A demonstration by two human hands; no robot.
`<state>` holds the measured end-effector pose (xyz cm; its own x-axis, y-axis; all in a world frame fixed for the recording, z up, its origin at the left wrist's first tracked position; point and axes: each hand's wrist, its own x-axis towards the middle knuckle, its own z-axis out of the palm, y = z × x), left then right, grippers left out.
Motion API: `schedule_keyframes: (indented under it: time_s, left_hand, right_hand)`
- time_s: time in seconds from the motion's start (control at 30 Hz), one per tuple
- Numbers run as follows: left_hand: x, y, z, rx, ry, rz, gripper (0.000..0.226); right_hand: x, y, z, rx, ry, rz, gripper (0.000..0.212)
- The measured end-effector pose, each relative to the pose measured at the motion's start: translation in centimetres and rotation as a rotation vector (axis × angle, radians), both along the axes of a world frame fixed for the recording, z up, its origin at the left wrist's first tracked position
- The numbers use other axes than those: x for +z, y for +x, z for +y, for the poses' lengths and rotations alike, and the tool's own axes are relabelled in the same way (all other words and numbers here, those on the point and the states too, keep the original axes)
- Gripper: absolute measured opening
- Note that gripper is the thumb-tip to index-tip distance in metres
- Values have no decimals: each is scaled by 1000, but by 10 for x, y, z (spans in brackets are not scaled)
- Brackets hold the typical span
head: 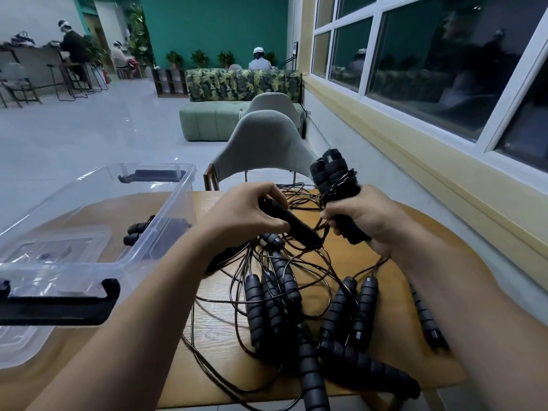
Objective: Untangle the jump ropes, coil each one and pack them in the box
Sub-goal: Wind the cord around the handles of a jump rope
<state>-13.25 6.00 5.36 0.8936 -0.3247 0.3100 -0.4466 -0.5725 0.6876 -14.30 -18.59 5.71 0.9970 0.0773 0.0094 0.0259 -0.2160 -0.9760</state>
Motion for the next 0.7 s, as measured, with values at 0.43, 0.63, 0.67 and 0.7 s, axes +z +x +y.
schedule_keyframes:
  time_s: [0.43, 0.63, 0.67, 0.7]
  left_hand:
    - [-39, 8, -25, 227, 261, -176, 57]
    - [-31, 4, -18, -21, -237, -82, 27]
    - [-31, 3, -18, -4, -337, -67, 25]
    - [-32, 2, -18, 32, -379, -56, 28]
  right_hand:
    - [6, 0, 12, 65, 64, -72, 19]
    - [12, 3, 0, -20, 179, -93, 20]
    - [13, 4, -2, -30, 198, -95, 22]
    - [14, 5, -4, -36, 214, -102, 22]
